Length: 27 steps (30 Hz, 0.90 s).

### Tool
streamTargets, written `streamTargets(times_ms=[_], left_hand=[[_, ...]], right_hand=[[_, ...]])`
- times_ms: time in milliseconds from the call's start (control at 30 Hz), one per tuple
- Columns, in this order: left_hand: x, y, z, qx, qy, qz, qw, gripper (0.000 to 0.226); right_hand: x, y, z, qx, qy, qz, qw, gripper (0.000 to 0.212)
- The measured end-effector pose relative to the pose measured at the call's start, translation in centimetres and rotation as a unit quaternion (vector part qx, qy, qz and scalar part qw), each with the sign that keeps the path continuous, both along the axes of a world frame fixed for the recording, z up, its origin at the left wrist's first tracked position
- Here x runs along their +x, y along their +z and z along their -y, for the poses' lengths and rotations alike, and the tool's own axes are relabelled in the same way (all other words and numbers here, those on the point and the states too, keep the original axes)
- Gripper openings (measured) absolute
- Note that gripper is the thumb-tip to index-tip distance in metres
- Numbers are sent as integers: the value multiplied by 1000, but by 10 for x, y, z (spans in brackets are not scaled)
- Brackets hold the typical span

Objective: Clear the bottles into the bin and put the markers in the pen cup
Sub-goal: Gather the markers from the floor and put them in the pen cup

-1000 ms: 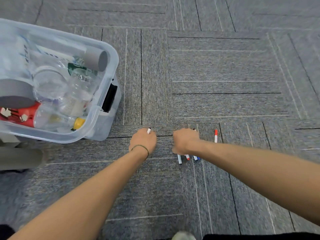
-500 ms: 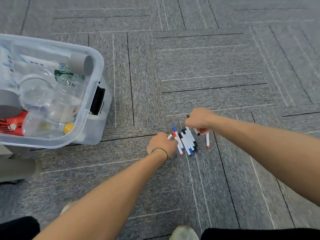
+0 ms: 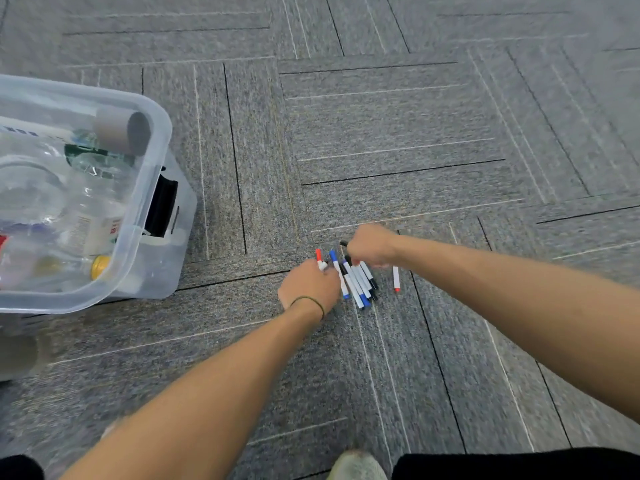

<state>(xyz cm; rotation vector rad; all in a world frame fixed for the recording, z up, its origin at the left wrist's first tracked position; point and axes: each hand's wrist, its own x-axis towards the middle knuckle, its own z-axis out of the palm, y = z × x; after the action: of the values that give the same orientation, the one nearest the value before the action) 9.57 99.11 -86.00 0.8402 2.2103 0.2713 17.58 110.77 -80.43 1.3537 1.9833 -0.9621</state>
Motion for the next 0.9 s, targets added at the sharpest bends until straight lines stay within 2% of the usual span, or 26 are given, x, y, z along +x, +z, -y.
streamTargets(times_ms=[67, 133, 233, 367, 533, 733, 900], left_hand=[[-10, 1, -1, 21, 62, 25, 998, 38], [-21, 1, -1, 27, 112, 39, 993, 47], [-30, -5, 2, 44, 145, 52, 987, 53], [-36, -12, 7, 54, 199, 85, 975, 42], [-39, -9, 15, 39, 183, 73, 980, 29], [-32, -7, 15, 33, 184, 93, 978, 39], [-20, -5, 11, 39, 147, 112, 982, 37]], right_hand=[[-10, -8, 9, 38, 7, -8, 999, 23], [-17, -17, 14, 66, 21, -6, 998, 31], [-26, -24, 18, 105, 35, 20, 994, 28], [-35, -28, 24, 163, 61, 50, 983, 19], [-34, -35, 35, 201, 124, 82, 968, 15], [-31, -33, 33, 156, 109, 68, 979, 19], [-18, -13, 8, 101, 9, 5, 995, 29]])
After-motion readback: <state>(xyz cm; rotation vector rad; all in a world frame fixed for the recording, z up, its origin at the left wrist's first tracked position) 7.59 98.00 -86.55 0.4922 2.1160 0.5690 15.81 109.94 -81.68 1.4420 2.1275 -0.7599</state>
